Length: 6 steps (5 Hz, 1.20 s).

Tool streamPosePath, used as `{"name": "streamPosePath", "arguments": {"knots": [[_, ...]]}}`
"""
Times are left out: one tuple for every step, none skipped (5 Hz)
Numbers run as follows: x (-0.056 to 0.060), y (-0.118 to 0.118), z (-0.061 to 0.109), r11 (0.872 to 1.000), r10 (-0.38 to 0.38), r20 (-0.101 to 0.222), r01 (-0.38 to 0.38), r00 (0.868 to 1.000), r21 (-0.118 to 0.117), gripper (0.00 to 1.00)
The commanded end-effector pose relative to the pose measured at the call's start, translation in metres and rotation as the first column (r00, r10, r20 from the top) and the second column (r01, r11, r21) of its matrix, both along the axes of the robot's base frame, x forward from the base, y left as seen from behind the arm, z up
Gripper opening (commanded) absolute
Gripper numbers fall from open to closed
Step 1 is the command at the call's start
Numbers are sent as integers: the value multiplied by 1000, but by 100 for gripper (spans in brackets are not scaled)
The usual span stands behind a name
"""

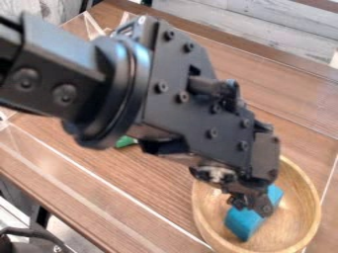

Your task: Put the blue block in the brown bowl

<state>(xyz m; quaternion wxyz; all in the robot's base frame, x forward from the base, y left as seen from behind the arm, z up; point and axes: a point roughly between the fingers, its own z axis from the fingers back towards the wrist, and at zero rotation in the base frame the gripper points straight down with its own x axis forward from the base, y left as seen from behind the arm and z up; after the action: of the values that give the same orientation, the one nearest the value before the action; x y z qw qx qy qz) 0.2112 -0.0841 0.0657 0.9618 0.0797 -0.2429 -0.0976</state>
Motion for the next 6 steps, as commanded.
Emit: {"name": "streamPosePath", "arguments": {"knots": [[8,2,14,999,27,33,-26,999,-22,0],[12,9,23,999,40,32,-39,999,-30,0],[18,18,39,998,60,29,-59,998,-34,0],[24,31,45,997,63,27,-62,998,-40,0],[28,43,54,997,66,22,-64,998,-53,0],[35,49,64,994,86,21,-85,996,-65,0]]}}
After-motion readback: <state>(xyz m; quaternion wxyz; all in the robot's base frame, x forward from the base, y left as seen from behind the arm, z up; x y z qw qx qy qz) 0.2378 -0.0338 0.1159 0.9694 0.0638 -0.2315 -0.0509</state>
